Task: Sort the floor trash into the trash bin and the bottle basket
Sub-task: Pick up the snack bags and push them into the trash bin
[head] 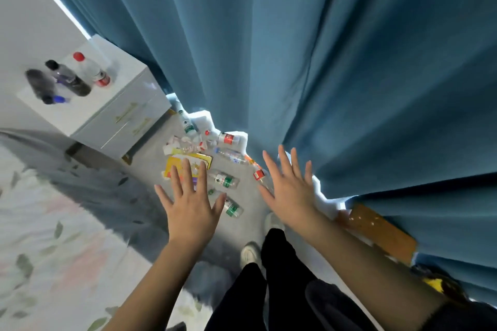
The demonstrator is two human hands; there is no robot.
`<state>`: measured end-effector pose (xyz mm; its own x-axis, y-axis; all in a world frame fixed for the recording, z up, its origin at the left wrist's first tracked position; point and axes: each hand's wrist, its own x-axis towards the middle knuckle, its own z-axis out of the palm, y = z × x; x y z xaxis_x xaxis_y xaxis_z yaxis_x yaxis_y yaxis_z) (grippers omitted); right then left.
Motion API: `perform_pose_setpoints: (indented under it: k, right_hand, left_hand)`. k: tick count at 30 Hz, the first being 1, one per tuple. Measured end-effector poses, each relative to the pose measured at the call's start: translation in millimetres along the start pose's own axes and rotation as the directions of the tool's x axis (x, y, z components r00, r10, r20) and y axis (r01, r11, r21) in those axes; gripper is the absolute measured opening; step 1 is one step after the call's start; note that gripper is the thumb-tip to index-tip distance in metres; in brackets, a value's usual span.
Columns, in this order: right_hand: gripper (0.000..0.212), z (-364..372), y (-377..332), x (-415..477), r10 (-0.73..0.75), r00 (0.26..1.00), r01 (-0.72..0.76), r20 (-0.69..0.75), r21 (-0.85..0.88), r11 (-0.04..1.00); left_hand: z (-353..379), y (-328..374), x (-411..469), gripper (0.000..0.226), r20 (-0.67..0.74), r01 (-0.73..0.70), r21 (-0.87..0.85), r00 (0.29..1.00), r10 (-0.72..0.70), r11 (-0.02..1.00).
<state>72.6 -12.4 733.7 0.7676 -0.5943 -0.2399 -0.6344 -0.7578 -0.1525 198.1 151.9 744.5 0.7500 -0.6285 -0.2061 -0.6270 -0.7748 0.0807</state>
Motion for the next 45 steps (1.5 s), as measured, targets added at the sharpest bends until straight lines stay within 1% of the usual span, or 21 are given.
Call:
perform_pose_setpoints:
  k: [2,3,4,6,7,8,10,12,14,16,19,21,25,29,31,34,36,37,39,42,45]
  right_hand:
    - [0.071,6.9,-2.6,16.2,-0.029,0.998,0.029,0.049,0.007,1.0]
    - [0.072,11.6,-2.5,26.4,-0.051,0.996,0.052,0.067,-0.024,0.998]
    - [0.073,16.7,0.0,36.4,-0.074,0.995,0.077,0.073,-0.037,0.996]
    - [0.074,16.4,2.7,38.1,-0.068,0.992,0.069,0.105,-0.014,0.997]
    - [0.074,31.4,-3.2,86.3,-0.146,0.974,0.151,0.175,-0.011,0.989]
    - [0.074,44.9,-6.6,124.1,-0.189,0.952,0.199,0.239,-0.017,0.98]
    - [0.073,49.8,-3.4,126.6,-0.172,0.947,0.188,0.272,-0.034,0.982]
    - [0.073,64.0,-1.7,144.7,-0.223,0.914,0.262,0.339,-0.072,0.962]
    - [0.073,97.8,-1.7,184.3,-0.228,0.876,0.299,0.424,-0.11,0.948]
    - [0.073,132.4,2.3,224.5,-0.209,0.833,0.341,0.513,-0.177,0.923]
    - [0.072,189.5,3.6,269.4,-0.177,0.789,0.375,0.588,-0.233,0.897]
    - [0.071,229.5,6.5,293.7,-0.14,0.769,0.369,0.623,-0.255,0.894]
    - [0.067,315.1,8.2,328.5,-0.07,0.762,0.285,0.644,-0.236,0.929]
    - [0.06,404.4,21.4,357.9,-0.024,0.744,0.244,0.667,-0.239,0.94]
    - [0.059,447.1,30.9,374.1,-0.005,0.744,0.233,0.668,-0.252,0.939]
    - [0.06,504.6,54.4,407.2,0.025,0.784,0.184,0.62,-0.271,0.945]
    - [0.056,533.9,75.5,427.6,0.052,0.817,0.158,0.575,-0.31,0.937]
    - [0.052,546.3,87.3,436.1,0.058,0.845,0.147,0.531,-0.336,0.93]
    - [0.052,566.6,108.8,451.2,0.073,0.88,0.122,0.468,-0.373,0.92]
    - [0.053,587.6,131.4,468.8,0.089,0.899,0.099,0.429,-0.397,0.912]
    - [0.05,602.6,141.1,479.7,0.105,0.89,0.076,0.443,-0.372,0.925]
  left_hand:
    - [6.4,-9.3,9.5,0.078,0.037,0.061,-0.002,0.997,-0.061,0.998]
    - [13.4,-15.3,15.1,0.078,0.051,0.089,-0.004,0.995,-0.089,0.996]
    - [18.2,-17.7,21.6,0.079,0.063,0.103,0.001,0.993,-0.103,0.995]
    - [17.1,-13.7,27.3,0.079,0.094,0.1,0.029,0.99,-0.102,0.995]
    - [36.9,-23.7,61.4,0.08,0.141,0.187,-0.007,0.973,-0.184,0.982]
    - [52.1,-28.5,88.7,0.08,0.187,0.278,-0.019,0.944,-0.27,0.96]
    - [51.3,-23.7,89.3,0.08,0.183,0.255,-0.017,0.951,-0.247,0.967]
    - [61.3,-28.9,101.4,0.08,0.215,0.25,-0.008,0.946,-0.243,0.968]
    - [92.7,-38.0,133.1,0.08,0.249,0.287,-0.009,0.928,-0.276,0.958]
    - [123.4,-44.6,164.9,0.079,0.312,0.275,0.013,0.912,-0.265,0.961]
    - [178.7,-61.2,205.4,0.079,0.348,0.251,0.026,0.905,-0.244,0.968]
    - [217.2,-72.5,229.8,0.078,0.369,0.227,0.043,0.901,-0.226,0.973]
    - [299.8,-98.5,274.4,0.077,0.367,0.186,0.059,0.91,-0.194,0.981]
    - [390.0,-122.2,304.2,0.078,0.355,0.106,0.1,0.925,-0.135,0.989]
    - [434.5,-133.4,319.7,0.078,0.334,0.115,0.102,0.932,-0.143,0.988]
    - [500.6,-149.3,349.2,0.075,0.275,0.172,0.115,0.941,-0.198,0.978]
    - [538.5,-152.4,364.9,0.073,0.269,0.161,0.144,0.943,-0.195,0.976]
    - [556.0,-153.2,371.6,0.073,0.256,0.153,0.15,0.948,-0.188,0.977]
    - [584.5,-153.8,383.9,0.071,0.221,0.139,0.153,0.96,-0.171,0.978]
    - [612.1,-153.3,396.7,0.07,0.185,0.121,0.154,0.971,-0.149,0.981]
    - [627.7,-149.7,401.2,0.07,0.164,0.125,0.148,0.975,-0.149,0.981]
